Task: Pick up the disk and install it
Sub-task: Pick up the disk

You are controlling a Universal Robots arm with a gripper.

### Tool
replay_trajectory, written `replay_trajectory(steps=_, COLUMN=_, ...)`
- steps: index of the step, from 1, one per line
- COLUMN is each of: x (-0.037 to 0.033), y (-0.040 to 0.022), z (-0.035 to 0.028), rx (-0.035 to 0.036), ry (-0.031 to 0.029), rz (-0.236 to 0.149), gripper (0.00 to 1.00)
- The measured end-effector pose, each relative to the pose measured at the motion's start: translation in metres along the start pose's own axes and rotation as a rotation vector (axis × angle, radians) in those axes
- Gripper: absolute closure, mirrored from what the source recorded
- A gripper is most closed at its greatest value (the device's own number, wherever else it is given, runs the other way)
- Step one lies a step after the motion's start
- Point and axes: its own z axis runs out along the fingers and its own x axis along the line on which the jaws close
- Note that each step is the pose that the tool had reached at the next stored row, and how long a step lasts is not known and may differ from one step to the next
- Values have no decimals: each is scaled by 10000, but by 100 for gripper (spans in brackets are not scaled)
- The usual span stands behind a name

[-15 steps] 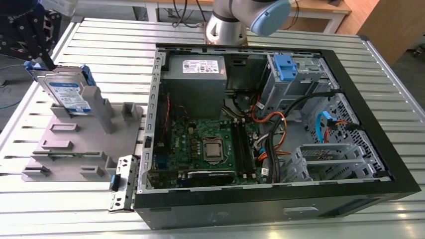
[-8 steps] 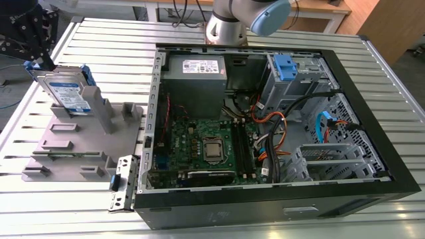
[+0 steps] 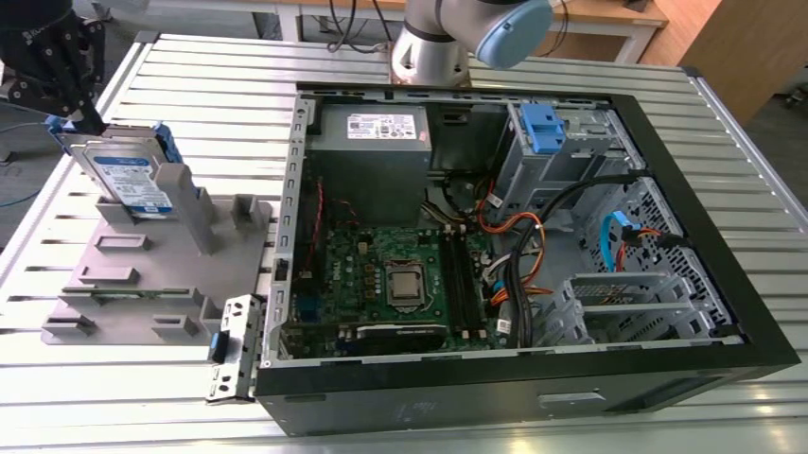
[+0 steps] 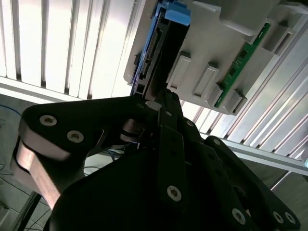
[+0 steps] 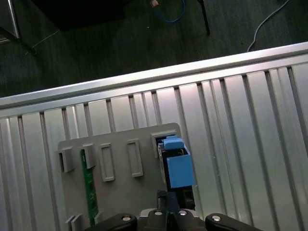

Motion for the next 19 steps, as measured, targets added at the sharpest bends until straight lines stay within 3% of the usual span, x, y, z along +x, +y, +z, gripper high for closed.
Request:
replay_trajectory(steps=2, x=-1, y=0, z=-1, rx=-5, ry=-22, rz=-22, gripper=89)
replay_trajectory(steps=10, x=-2, y=0, z=2, rx=-38, ry=-202, rz=-86, gripper=89)
replay_trajectory(steps=19, x=-37, y=7, z=4, rx=-38, ry=-195, rz=-327, gripper=89)
